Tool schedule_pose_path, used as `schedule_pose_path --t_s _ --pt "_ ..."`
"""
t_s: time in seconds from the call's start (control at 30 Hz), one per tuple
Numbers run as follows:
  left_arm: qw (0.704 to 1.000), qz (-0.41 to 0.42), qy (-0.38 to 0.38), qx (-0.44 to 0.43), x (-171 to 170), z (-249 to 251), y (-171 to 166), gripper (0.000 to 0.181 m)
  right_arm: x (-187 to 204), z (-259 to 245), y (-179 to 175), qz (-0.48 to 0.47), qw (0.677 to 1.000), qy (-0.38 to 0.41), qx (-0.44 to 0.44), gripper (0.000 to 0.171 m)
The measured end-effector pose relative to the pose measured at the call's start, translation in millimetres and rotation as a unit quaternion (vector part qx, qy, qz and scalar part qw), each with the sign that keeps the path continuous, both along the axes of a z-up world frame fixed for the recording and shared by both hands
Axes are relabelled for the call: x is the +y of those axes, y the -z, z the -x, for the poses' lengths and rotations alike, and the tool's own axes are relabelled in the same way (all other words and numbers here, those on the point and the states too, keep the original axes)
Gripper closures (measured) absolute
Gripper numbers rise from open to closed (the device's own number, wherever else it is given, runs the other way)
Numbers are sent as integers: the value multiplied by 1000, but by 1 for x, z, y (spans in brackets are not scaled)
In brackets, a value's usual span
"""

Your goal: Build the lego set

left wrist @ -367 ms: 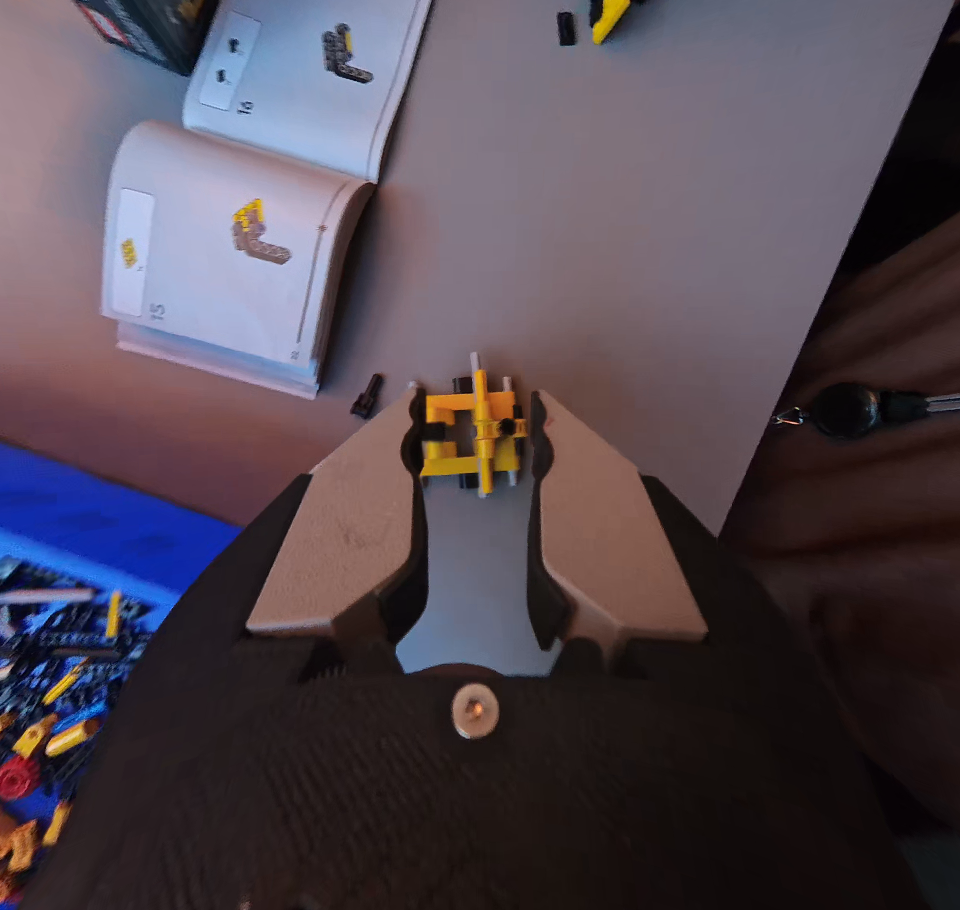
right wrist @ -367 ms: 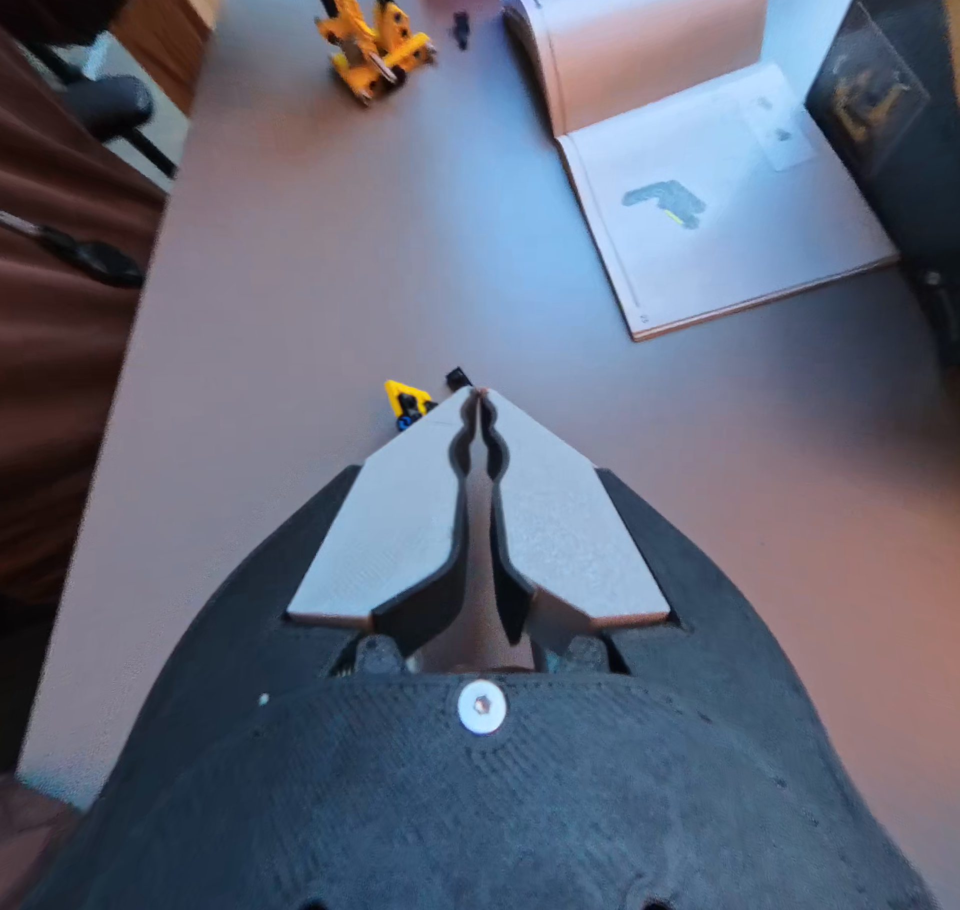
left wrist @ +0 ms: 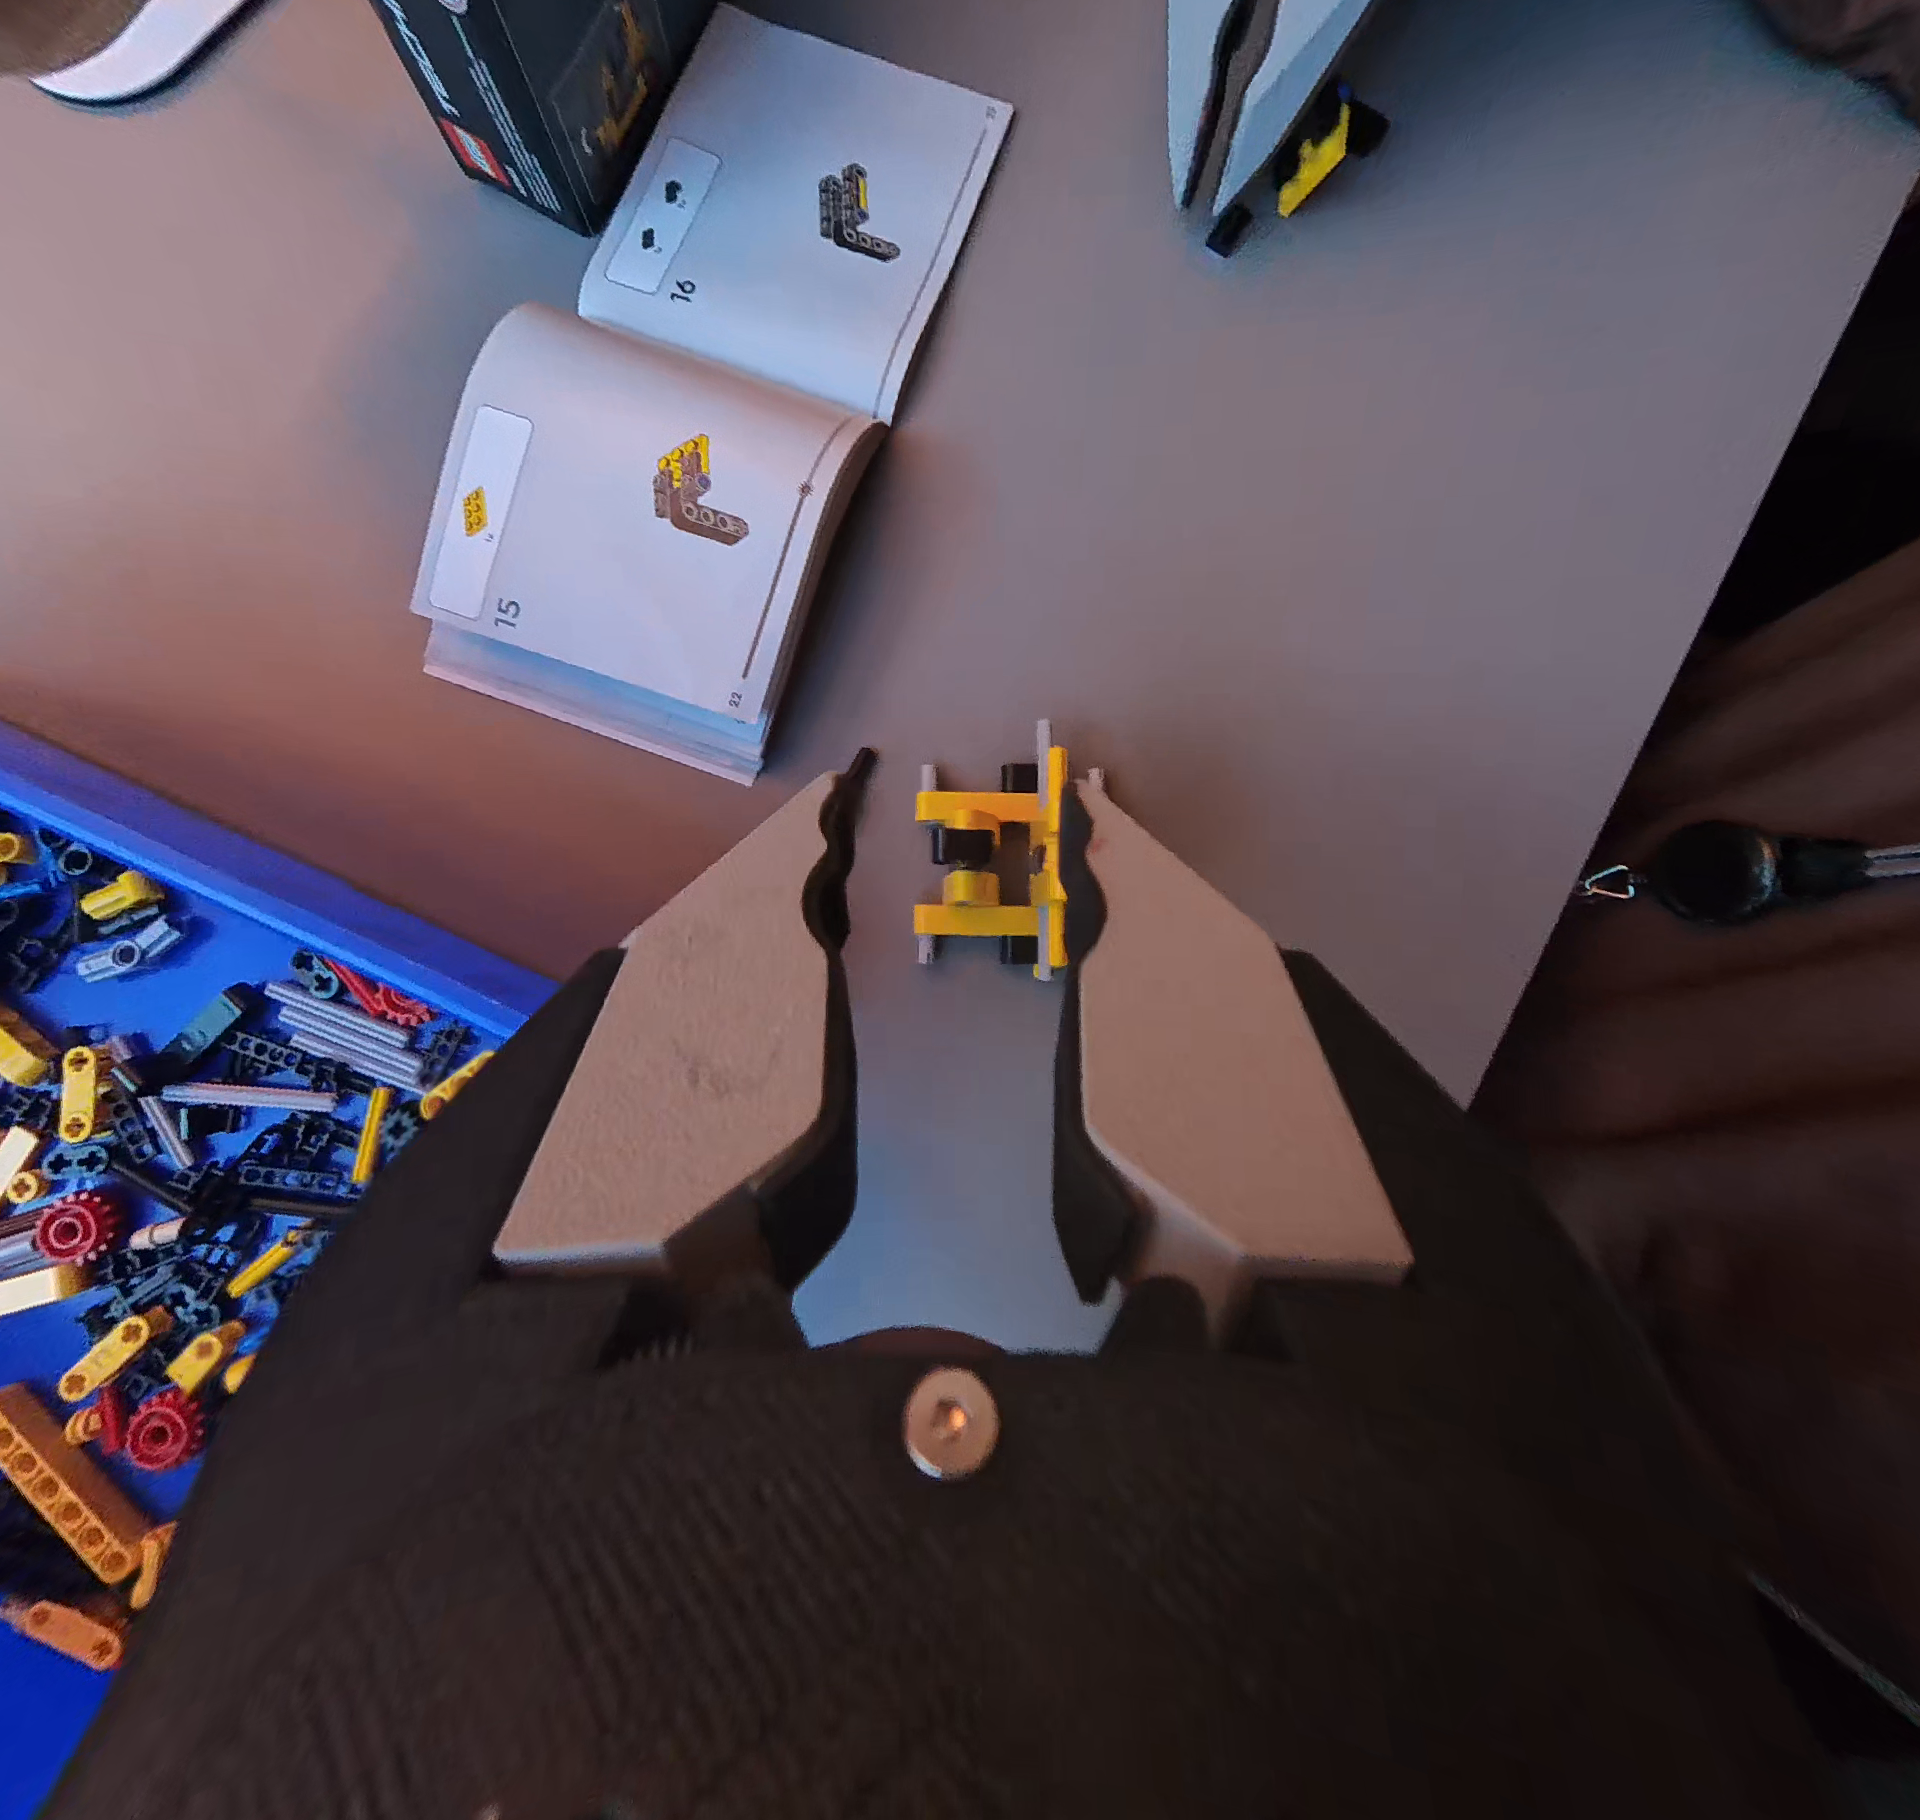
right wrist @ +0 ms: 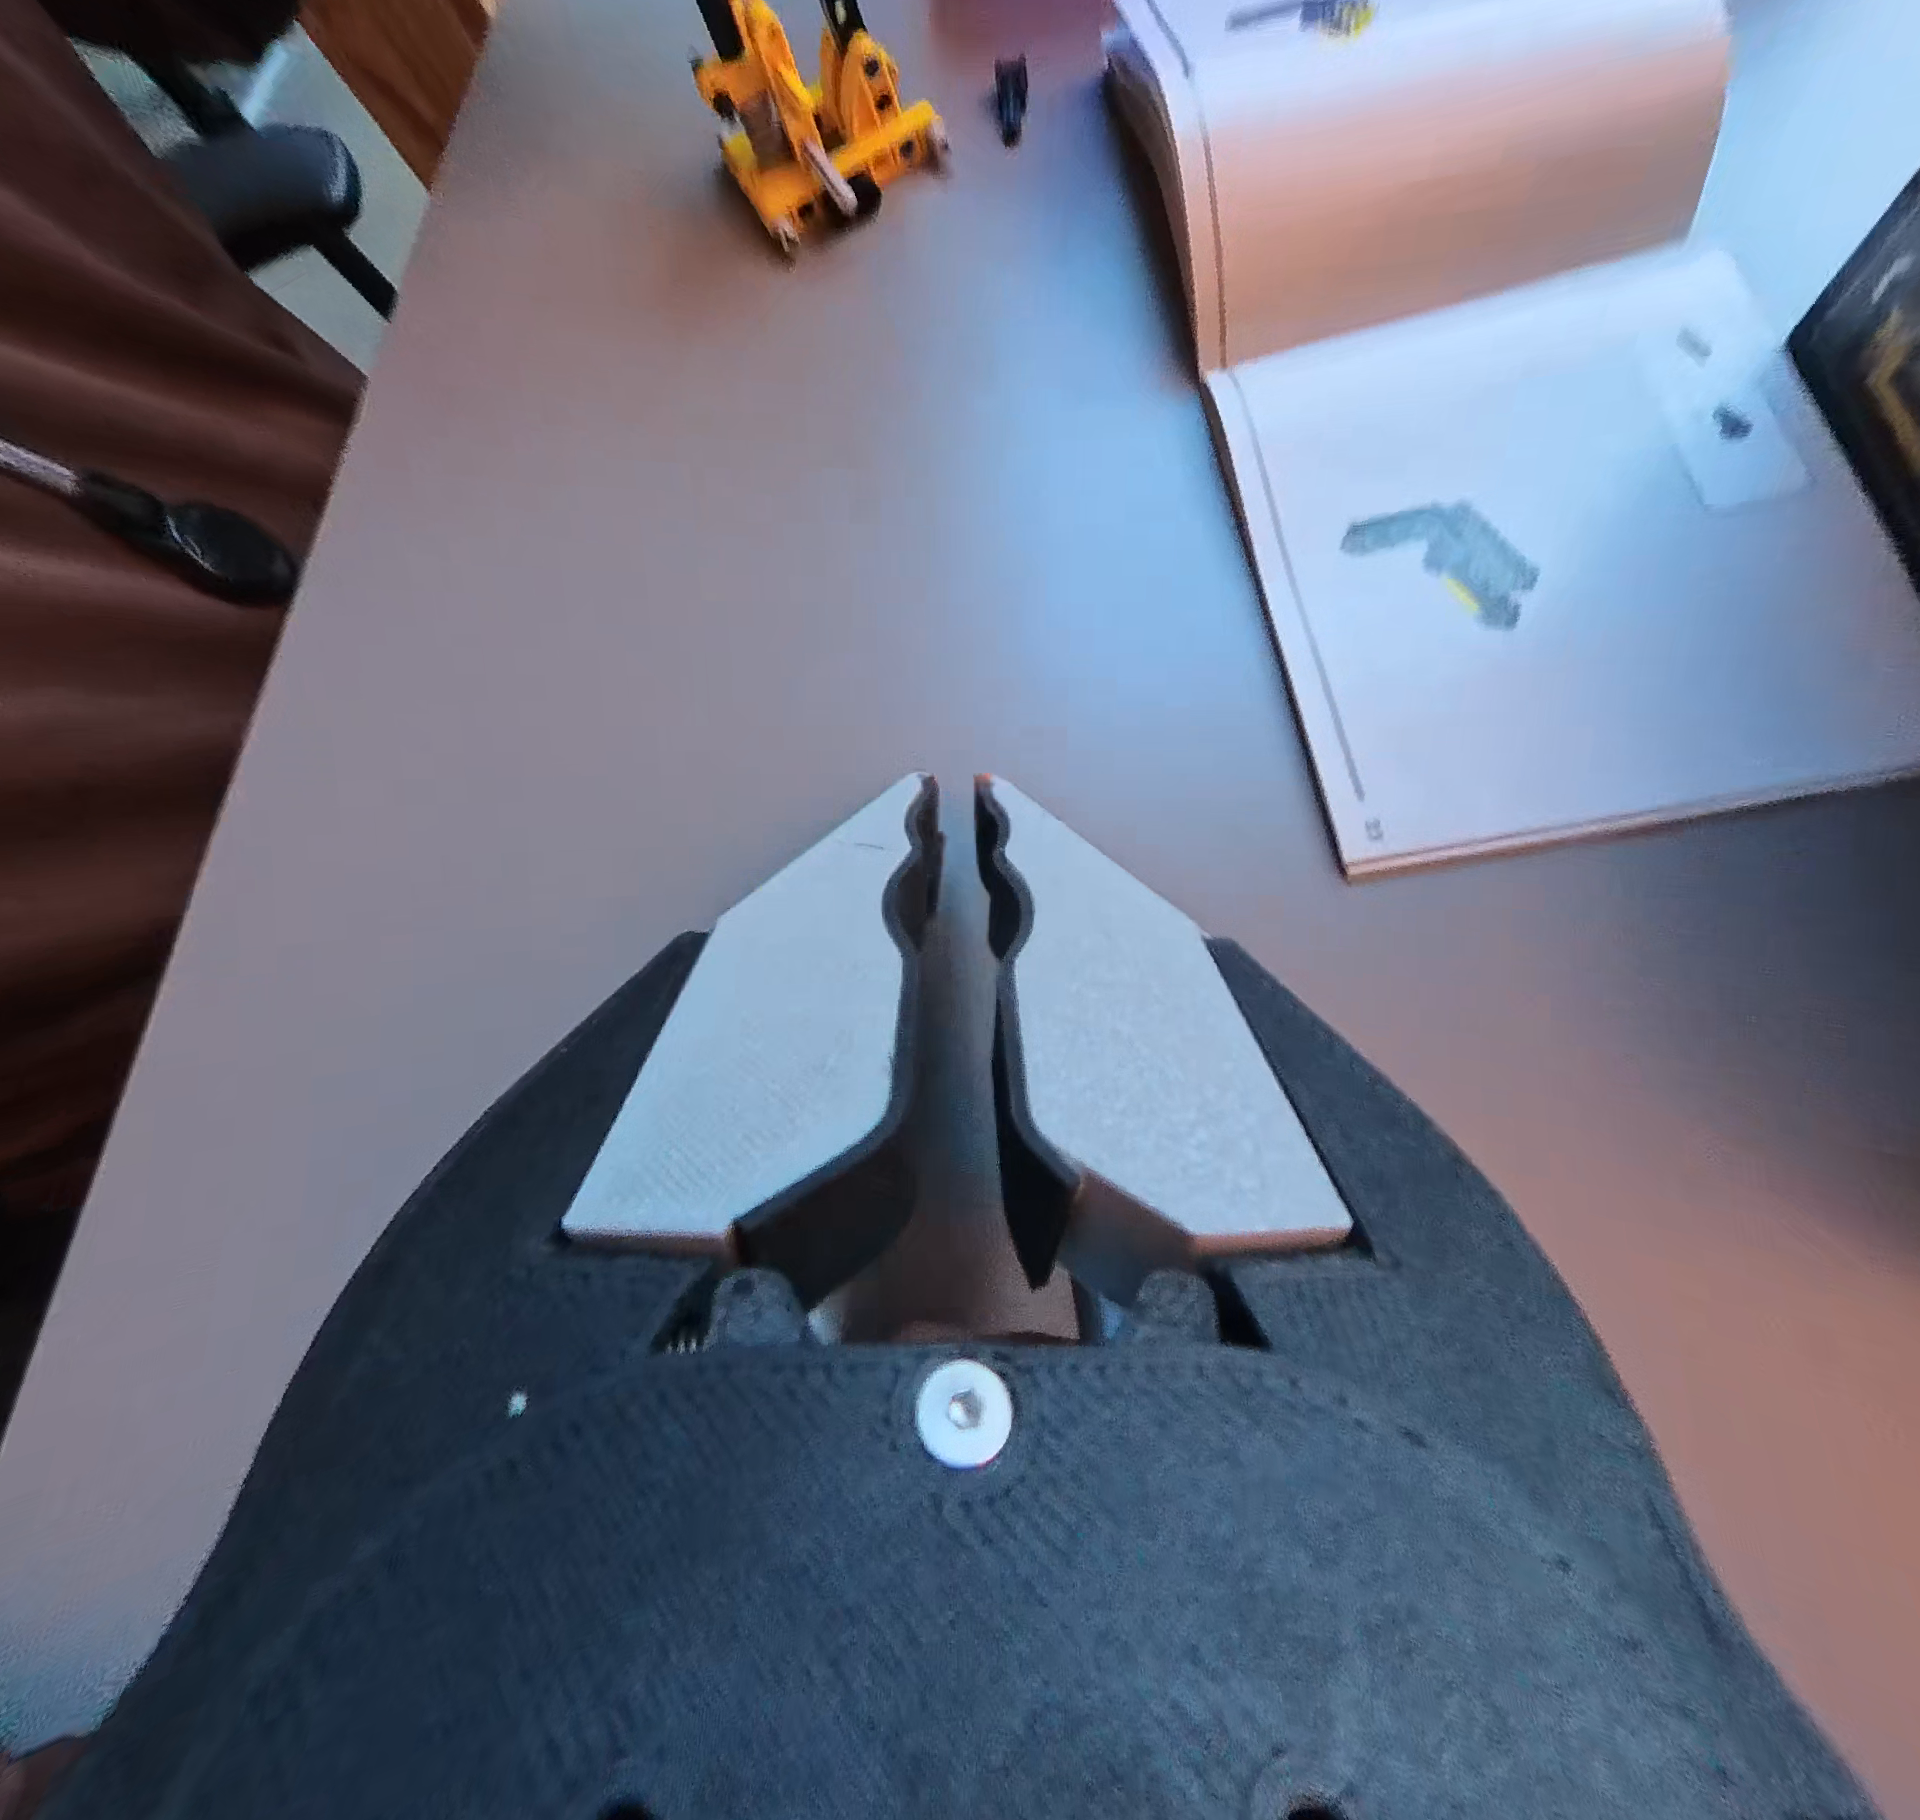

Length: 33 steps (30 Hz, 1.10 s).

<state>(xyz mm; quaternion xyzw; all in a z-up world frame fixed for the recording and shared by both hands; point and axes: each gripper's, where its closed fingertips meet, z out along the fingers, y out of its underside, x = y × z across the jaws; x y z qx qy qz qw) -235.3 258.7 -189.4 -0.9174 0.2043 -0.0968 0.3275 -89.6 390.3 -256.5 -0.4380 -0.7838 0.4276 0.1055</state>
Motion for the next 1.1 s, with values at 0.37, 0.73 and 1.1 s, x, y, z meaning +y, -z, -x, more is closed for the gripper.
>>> schedule_pose_path --t_s 0.37,0.73,1.1 --pt "998 -40 -55 -4 -1 29 -18 141 19 -39 -10 -6 1000 16 -10 128" --pt "976 -124 -180 3 -21 124 -62 140 33 -44 2 -27 999 31 -32 151" --pt "966 -160 -202 18 0 181 -94 139 76 -13 -33 52 985 136 96 144"
